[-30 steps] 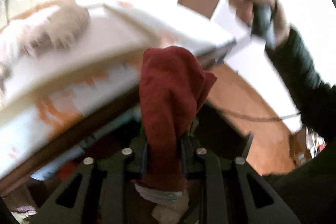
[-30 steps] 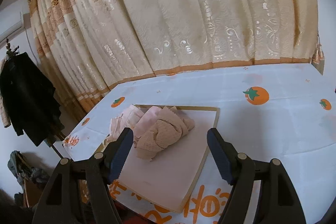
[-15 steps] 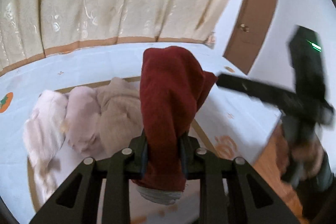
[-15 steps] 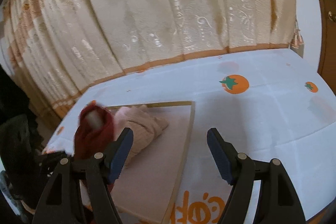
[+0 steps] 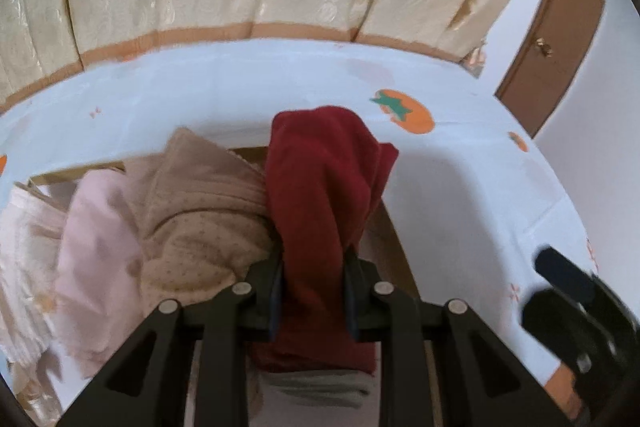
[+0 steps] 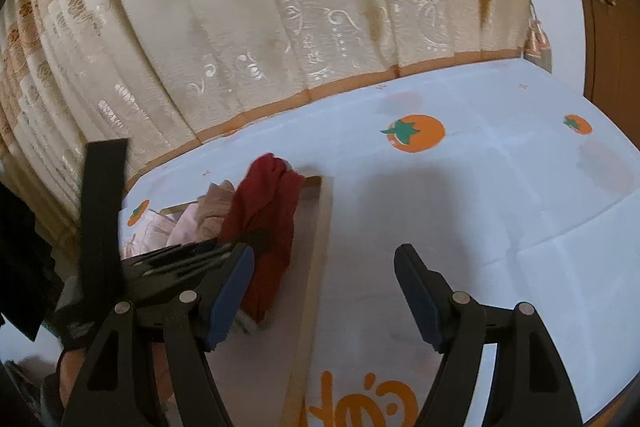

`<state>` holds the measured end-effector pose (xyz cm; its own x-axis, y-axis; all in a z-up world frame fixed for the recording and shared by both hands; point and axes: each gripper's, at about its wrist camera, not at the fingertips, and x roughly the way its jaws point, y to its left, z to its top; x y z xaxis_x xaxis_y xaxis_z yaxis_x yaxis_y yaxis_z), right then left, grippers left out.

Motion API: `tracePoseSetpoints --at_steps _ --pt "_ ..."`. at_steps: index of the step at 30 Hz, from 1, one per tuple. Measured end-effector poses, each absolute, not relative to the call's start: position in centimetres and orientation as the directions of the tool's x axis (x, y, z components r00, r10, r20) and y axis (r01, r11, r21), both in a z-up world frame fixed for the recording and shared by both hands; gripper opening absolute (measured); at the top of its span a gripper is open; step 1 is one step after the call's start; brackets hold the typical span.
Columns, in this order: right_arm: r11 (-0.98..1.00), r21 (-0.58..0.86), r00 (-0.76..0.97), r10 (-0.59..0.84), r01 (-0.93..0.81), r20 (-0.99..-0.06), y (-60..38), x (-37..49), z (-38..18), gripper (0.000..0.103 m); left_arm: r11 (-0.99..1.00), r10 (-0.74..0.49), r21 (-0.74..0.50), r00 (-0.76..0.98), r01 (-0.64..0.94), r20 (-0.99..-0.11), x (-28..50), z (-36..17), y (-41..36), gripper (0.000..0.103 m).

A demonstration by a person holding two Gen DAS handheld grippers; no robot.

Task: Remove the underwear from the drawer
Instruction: 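Lift the red underwear with the left tool and set it in the tray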

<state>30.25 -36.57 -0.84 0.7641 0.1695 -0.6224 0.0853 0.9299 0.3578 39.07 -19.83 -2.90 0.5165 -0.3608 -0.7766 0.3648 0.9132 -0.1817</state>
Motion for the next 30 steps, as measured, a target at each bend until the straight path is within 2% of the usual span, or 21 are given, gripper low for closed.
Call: tracePoseSetpoints --at_steps 8,11,13,19,22,25,30 --pt "0.933 0.346 0.778 0.145 0.098 -0.611 -37.1 29.6 -1.1 0.075 0.950 -0.253 -0.095 0.557 0.296 -0.791 40.1 -3.5 -21.5 0.032" --pt "0.931 0.351 0.775 0.148 0.100 -0.614 -37.2 29.5 -1.3 0.075 0.953 -0.242 -0.087 0.557 0.290 -0.795 40.0 -3.6 -21.8 0.047" --pt "0.930 0.352 0.775 0.147 0.103 -0.615 -37.3 29.3 -1.2 0.075 0.949 -0.245 -0.078 0.561 0.305 -0.791 39.6 -3.5 -22.3 0.069" --pt "0.918 0.376 0.784 0.142 0.124 -0.604 -38.1 28.2 -0.9 0.075 0.954 -0.226 -0.048 0.602 0.297 -0.766 37.8 -2.2 -22.5 0.085" --pt "0.915 0.383 0.785 0.142 0.129 -0.603 -38.4 27.6 -0.7 0.075 0.957 -0.236 -0.068 0.619 0.282 -0.749 37.5 -1.5 -21.8 0.090" --pt "0.916 0.379 0.787 0.135 0.133 -0.603 -38.3 27.3 -0.6 0.075 0.952 -0.259 -0.096 0.603 0.290 -0.754 37.3 -1.1 -21.4 0.090" --pt "0.912 0.386 0.787 0.136 0.137 -0.601 -38.3 26.6 -0.3 0.075 0.950 -0.251 -0.069 0.619 0.303 -0.745 36.3 -0.2 -21.2 0.090"
